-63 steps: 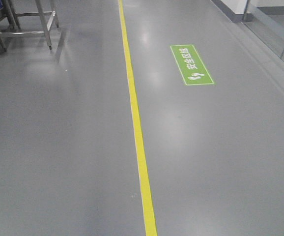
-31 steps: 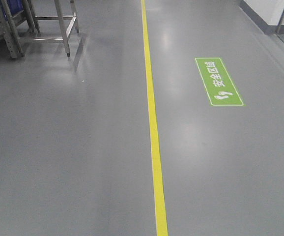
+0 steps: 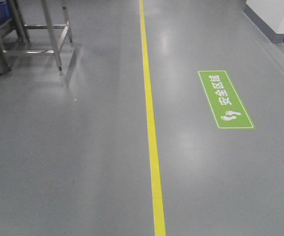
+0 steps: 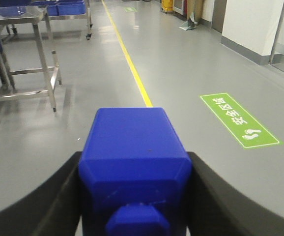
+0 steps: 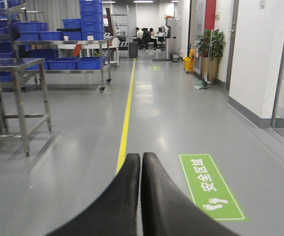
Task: Pour parts from conveyor to right shelf
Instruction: 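Drive forward along the yellow line holding the block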
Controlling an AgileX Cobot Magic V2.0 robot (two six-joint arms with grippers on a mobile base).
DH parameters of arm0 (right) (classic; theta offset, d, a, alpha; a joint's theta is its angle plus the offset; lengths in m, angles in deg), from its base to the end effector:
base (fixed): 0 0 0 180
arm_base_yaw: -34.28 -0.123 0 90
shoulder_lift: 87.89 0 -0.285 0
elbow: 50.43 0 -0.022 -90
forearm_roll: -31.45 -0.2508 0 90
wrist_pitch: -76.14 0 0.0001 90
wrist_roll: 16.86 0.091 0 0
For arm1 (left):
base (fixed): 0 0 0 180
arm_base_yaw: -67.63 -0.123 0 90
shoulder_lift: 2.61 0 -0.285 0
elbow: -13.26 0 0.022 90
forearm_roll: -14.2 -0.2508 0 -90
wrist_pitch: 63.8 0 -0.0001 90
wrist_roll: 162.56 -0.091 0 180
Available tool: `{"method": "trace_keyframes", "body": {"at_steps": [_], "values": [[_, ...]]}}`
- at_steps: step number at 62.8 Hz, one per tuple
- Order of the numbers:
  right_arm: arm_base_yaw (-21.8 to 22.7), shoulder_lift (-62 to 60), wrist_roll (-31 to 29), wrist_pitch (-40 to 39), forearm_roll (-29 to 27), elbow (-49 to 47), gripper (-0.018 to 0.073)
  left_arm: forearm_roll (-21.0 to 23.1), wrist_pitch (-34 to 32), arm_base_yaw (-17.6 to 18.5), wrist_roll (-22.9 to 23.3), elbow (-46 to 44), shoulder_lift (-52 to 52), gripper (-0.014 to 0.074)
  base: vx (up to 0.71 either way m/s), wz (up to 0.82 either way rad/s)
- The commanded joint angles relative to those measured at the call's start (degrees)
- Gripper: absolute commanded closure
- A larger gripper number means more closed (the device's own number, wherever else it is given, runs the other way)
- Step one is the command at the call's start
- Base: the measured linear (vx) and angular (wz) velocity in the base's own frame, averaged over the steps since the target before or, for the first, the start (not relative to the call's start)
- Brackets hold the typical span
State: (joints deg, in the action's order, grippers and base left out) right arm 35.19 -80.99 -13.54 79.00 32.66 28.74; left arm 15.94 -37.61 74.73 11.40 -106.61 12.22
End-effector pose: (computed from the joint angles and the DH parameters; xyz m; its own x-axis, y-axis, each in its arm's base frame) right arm 0.0567 -0.0010 0.1980 0.0193 0.0365 -0.9991 0.0162 0.9992 0.0369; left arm 0.0497 -0.0074 0.2646 -0.1805 0.1012 -0.9784 0.1512 0.9857 0.0740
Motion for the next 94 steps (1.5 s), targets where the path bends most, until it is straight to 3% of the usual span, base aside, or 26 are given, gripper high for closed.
{"method": "trace_keyframes", "body": {"at_steps": [1,94], "values": [[-0.05,-0.69,-0.17,-4.57,0.10,0.85,0.0569,0.42,-4.59,0.08,0.06,-1.61,0.63,0.0602,0.63,-0.20],[-0.05,-0.69,-0.17,-4.60,0.10,0.85,0.0569,0.42,-4.59,0.08,0.06,-1.61,0.63,0.0602,0.71,0.01]]}}
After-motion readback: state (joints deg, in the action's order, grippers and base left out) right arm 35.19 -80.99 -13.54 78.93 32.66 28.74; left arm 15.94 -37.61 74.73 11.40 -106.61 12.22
